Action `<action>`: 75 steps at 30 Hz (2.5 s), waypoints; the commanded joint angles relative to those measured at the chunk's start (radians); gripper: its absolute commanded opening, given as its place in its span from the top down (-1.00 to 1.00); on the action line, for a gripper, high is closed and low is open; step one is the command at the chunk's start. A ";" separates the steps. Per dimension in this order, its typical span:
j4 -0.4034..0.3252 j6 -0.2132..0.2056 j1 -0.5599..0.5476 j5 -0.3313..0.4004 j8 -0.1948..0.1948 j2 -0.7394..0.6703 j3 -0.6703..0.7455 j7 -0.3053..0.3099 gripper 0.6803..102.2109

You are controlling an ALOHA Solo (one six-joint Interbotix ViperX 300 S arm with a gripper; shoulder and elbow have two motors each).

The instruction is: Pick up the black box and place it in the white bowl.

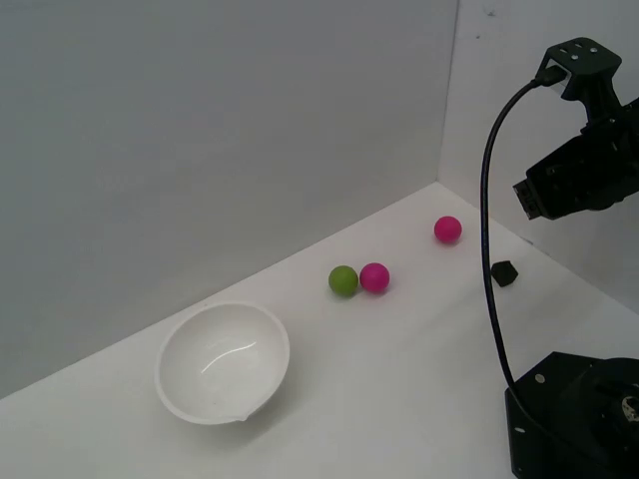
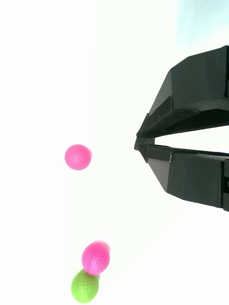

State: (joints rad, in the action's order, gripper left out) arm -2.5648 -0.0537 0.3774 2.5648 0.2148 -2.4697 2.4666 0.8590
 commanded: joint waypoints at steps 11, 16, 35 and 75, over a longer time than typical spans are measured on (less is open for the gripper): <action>0.002 -0.025 0.009 -0.003 0.008 0.172 -0.170 -0.025 0.96; 0.006 -0.025 0.009 -0.009 0.009 0.249 -0.247 -0.055 0.96; 0.017 -0.035 0.021 -0.020 0.009 0.391 -0.387 -0.055 0.41; 0.037 -0.018 0.043 -0.040 0.012 0.569 -0.568 -0.075 -0.96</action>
State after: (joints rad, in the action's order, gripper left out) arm -2.5403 -0.0706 0.4080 2.5403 0.2240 -1.8960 1.8868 0.7731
